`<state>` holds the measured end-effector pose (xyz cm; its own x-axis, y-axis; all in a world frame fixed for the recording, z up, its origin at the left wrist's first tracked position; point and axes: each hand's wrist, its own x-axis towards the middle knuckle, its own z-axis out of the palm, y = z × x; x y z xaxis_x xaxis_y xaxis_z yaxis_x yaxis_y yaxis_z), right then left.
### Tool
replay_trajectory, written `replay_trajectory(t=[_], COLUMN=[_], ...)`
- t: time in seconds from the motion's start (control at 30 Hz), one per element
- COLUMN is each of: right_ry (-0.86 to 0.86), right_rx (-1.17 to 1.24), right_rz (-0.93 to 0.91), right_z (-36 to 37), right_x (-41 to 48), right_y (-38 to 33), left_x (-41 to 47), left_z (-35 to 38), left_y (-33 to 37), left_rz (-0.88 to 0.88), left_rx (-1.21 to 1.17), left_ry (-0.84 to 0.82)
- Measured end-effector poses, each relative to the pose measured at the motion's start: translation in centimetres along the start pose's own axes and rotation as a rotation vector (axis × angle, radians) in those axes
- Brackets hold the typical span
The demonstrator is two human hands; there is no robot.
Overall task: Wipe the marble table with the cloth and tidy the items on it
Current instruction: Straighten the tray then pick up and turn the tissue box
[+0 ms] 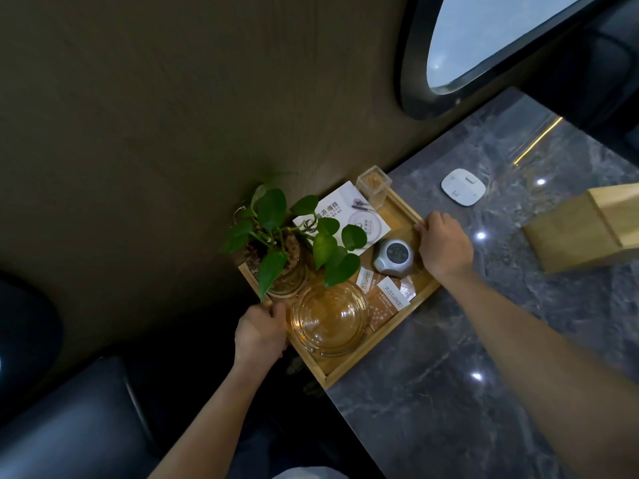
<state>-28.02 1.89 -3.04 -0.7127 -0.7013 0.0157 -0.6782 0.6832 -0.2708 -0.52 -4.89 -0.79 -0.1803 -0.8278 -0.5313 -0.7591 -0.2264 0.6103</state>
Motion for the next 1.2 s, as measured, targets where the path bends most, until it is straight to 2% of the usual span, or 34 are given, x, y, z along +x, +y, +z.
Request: replay_trajectory(t=[0.23,0.43,0.57,0.63,0.8,0.9,0.97,1.03,1.2], right_ry=[-0.029,-0.176,-0.294,-0.314,-0.276,-0.212,-0.165,-0.124,0.018], right_rx=[-0.021,0.023,0.042,0.059,0.076,0.078,0.089,0.100,0.074], right_rz=[-0.004,0.065,0.098,0.109,0.071,0.051,0.050,0.053,0.094], right_z=[-0.2,-1.3,-2.8,-3.6,-6.3,-8.2,-9.9,-11.7,-15.6], right_x=[0.0,0.6,1.3,1.4,1.1,0.9,0.6,0.3,-0.5], right_y=[-0.1,-0.5,-0.4,-0.4,0.0,1.0,1.9,3.1,7.2], left_x=[0.1,-0.6,-1.0,-1.9,-6.3,-7.5,-7.7,-7.5,-6.3], left_z=[-0.3,-1.2,-3.2,-4.0,-4.1,-2.1,-0.2,2.0,8.4], left_y=[0.2,1.4,3.7,5.1,10.6,13.8,15.9,18.2,22.8], left_rz=[-0.015,0.092,0.116,0.231,0.441,0.631,0.737,0.770,0.895], left_rx=[0.082,0.660,0.849,0.946,0.813,0.787,0.676,0.552,0.553], left_ry=[-0.014,-0.032,-0.196,-0.294,-0.357,-0.173,-0.096,-0.145,-0.209])
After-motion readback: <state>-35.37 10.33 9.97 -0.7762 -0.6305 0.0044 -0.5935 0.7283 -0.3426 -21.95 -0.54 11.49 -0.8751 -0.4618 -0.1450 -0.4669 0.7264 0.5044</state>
